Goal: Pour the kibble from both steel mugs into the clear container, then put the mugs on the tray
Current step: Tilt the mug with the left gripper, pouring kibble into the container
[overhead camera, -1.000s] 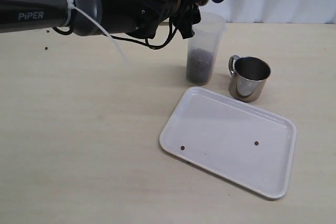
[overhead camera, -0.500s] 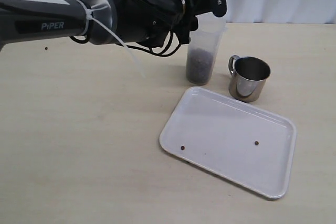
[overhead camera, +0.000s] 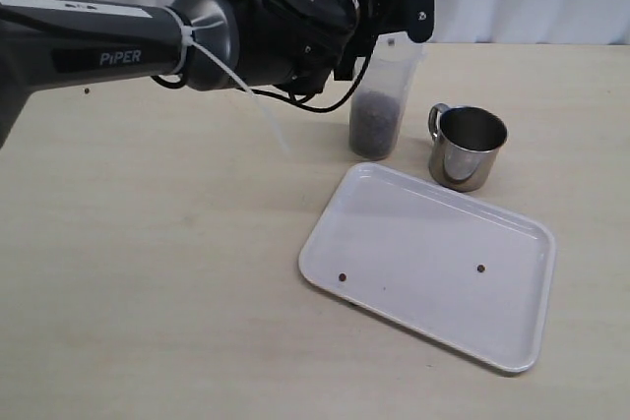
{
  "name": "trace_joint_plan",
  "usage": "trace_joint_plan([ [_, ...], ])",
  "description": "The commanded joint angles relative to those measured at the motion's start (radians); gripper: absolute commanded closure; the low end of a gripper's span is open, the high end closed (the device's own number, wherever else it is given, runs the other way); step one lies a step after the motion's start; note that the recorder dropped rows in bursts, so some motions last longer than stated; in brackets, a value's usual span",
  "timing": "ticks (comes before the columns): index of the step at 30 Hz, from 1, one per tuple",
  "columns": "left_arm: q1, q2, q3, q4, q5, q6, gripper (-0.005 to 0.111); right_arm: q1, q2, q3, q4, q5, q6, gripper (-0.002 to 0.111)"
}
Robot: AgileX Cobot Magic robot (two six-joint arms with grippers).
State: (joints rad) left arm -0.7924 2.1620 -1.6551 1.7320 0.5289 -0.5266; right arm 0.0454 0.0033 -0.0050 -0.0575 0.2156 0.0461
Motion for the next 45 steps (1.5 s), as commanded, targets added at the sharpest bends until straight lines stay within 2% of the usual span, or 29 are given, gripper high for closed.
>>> trace_joint_plan([
  [1, -0.004, 0.009, -0.011, 0.012, 0.016, 0.085, 0.107, 0.003, -0.003, 0.005, -0.003, -0.002, -0.010, 0.103],
  [7, -0.004, 0.011, -0.034, 0.012, 0.016, 0.094, 0.107, 0.003, -0.003, 0.005, -0.003, -0.002, -0.010, 0.103],
  [11, -0.004, 0.015, -0.034, 0.012, 0.019, 0.197, 0.107, 0.003, -0.003, 0.005, -0.003, -0.002, -0.010, 0.103],
  [17, -0.004, 0.045, -0.076, 0.012, 0.029, 0.199, 0.107, 0.003, -0.003, 0.005, -0.003, -0.002, -0.010, 0.103],
  [45, -0.041, 0.045, -0.085, 0.012, 0.123, 0.281, 0.107, 0.003, -0.003, 0.005, -0.003, -0.002, -0.010, 0.103],
])
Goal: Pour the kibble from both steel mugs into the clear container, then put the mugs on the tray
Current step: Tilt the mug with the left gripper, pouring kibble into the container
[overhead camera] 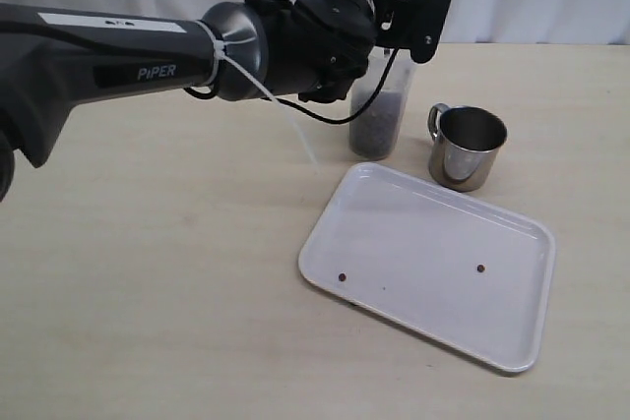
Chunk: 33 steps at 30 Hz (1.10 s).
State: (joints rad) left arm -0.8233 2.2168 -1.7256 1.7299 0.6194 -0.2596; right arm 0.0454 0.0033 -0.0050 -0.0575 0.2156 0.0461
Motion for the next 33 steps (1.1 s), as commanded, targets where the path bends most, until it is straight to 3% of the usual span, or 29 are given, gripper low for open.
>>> trace_joint_plan([
  [1, -0.010, -0.010, -0.015, 0.014, 0.039, 0.021, 0.107, 0.003, -0.003, 0.005, -0.003, -0.002, -0.010, 0.103],
  [33, -0.032, -0.010, -0.022, 0.014, 0.155, 0.053, 0.107, 0.003, -0.003, 0.005, -0.003, -0.002, -0.010, 0.103],
])
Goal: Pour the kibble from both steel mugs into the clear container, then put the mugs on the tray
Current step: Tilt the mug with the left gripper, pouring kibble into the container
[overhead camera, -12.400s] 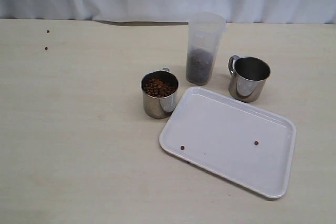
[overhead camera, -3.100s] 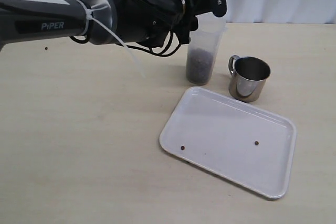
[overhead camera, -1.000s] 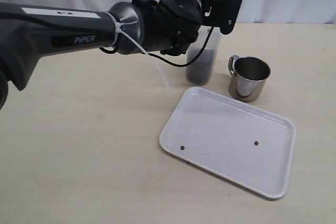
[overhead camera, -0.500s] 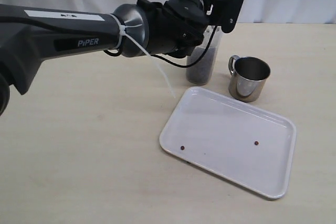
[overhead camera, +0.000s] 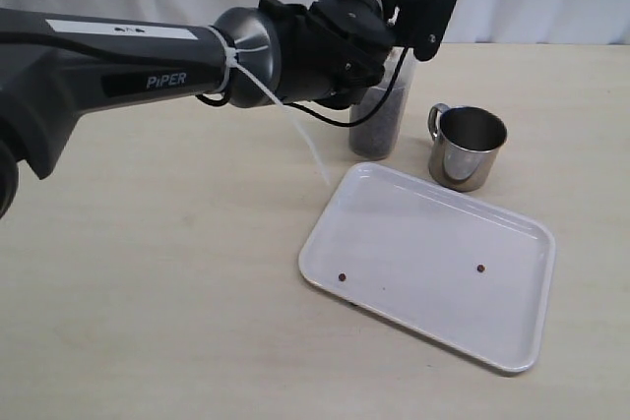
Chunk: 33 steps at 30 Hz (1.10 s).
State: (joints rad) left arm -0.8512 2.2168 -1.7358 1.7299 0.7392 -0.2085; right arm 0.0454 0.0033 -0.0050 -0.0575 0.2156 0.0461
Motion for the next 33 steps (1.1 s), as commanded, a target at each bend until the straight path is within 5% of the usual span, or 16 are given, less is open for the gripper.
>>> trace_joint_plan([
  [1, -0.004, -0.010, -0.012, 0.014, 0.040, 0.002, 0.107, 0.003, -0.003, 0.005, -0.003, -0.002, -0.010, 0.103],
  [33, 0.008, -0.008, -0.034, 0.014, -0.063, 0.080, 0.107, 0.003, -0.003, 0.005, -0.003, -0.002, -0.010, 0.103],
])
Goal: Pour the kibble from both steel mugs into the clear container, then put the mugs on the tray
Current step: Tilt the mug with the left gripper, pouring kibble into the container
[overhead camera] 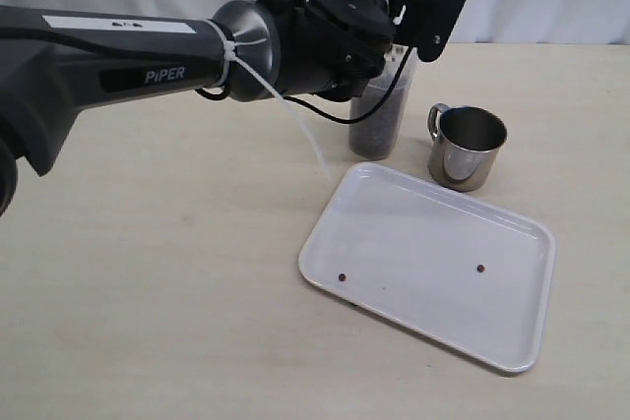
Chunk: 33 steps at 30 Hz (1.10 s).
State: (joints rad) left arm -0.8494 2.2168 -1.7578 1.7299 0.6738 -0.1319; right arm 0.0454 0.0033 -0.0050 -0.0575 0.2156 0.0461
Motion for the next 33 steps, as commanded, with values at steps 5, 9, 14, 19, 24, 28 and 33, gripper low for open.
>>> trace_joint_plan([
  [5, 0.017, -0.009, -0.012, 0.014, 0.005, 0.004, 0.107, 0.003, -0.003, 0.005, -0.003, -0.002, -0.010, 0.103],
  [9, 0.026, -0.009, -0.012, 0.014, 0.003, 0.004, 0.107, 0.003, -0.003, 0.005, -0.003, -0.002, -0.010, 0.103],
  [14, 0.026, -0.009, -0.012, 0.014, -0.046, -0.001, 0.107, 0.003, -0.003, 0.005, -0.003, -0.002, -0.010, 0.103],
  [19, 0.026, -0.009, -0.012, 0.014, -0.030, 0.004, 0.107, 0.003, -0.003, 0.005, -0.003, -0.002, -0.010, 0.103],
  [24, 0.026, -0.009, -0.012, 0.014, -0.030, 0.102, 0.107, 0.003, -0.003, 0.005, -0.003, -0.002, -0.010, 0.103],
  [28, 0.026, -0.003, -0.037, 0.014, -0.042, 0.110, 0.107, 0.003, -0.003, 0.005, -0.003, -0.002, -0.010, 0.103],
  [33, 0.023, 0.033, -0.082, 0.014, -0.030, 0.190, 0.107, 0.003, -0.003, 0.005, -0.003, -0.002, -0.010, 0.103],
])
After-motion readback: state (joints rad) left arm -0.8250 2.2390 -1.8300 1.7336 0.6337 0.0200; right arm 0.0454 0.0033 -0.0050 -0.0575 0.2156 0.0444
